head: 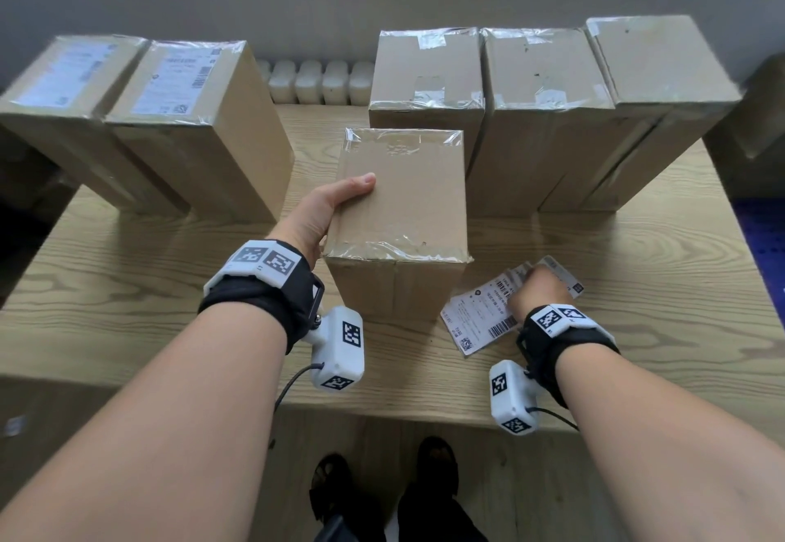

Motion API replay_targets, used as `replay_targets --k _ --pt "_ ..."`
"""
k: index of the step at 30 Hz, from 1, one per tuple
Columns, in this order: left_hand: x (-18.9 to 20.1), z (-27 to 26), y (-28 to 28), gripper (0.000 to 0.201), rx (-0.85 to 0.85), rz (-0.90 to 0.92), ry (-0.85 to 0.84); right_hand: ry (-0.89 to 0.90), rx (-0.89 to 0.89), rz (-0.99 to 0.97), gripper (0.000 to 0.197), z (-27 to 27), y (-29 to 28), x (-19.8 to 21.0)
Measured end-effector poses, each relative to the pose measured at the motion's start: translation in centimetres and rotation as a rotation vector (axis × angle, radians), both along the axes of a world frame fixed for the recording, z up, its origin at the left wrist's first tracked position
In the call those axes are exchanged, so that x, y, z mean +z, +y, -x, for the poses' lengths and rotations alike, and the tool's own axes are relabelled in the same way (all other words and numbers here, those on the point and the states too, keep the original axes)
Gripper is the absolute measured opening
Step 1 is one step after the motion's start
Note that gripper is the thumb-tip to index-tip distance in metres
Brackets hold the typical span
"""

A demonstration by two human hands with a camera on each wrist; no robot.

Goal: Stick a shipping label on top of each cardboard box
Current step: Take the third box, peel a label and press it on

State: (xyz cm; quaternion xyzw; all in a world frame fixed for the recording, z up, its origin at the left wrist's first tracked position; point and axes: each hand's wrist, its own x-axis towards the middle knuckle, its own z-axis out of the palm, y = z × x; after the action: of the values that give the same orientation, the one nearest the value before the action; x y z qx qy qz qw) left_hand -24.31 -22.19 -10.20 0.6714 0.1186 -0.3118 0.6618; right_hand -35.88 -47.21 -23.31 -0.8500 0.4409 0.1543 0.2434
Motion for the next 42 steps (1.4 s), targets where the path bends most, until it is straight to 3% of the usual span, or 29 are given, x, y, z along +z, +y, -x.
replay_targets --k 3,6,8,11,15,21,27,33,38,42 --pt "0.0 0.0 0.0 0.058 -0.017 -0.003 0.001 0.041 -0.010 -0.014 0.004 0.0 -0.3 -0.5" --pt "0.1 0.0 0.0 0.055 -0.034 0.005 0.005 0.032 -0.004 -0.002 0.037 -0.3 -0.3 -1.2" --pt "0.1 0.0 0.0 0.055 -0.038 0.010 0.008 0.058 0.044 0.050 0.044 -0.6 -0.3 -1.5" --pt "-0.1 -0.2 0.1 0.059 -0.035 -0.001 0.011 0.078 0.071 0.095 0.031 -0.9 -0.3 -1.0" --pt "-0.5 -0.6 0.3 0.082 -0.041 -0.032 0.013 0.102 0.088 0.007 0.017 -0.9 -0.4 0.2" --pt "-0.9 -1.0 0.6 0.093 -0.061 -0.060 -0.001 0.250 0.234 0.047 0.043 -0.8 0.6 -0.7" --pt "-1.0 -0.9 0.6 0.086 -0.062 -0.074 -0.011 0.250 0.195 0.088 0.041 -0.8 1.2 -1.1" --pt "-0.9 -0.9 0.6 0.083 -0.059 -0.072 -0.013 0.175 0.130 -0.012 0.012 -0.8 1.1 -1.4" --pt "-0.7 -0.9 0.6 0.089 -0.068 -0.093 0.000 0.077 0.117 -0.037 0.015 -0.7 1.4 0.2" --pt "0.3 -0.7 0.6 0.066 -0.059 -0.199 -0.062 0.026 0.107 -0.042 0.012 -0.6 1.3 3.0"
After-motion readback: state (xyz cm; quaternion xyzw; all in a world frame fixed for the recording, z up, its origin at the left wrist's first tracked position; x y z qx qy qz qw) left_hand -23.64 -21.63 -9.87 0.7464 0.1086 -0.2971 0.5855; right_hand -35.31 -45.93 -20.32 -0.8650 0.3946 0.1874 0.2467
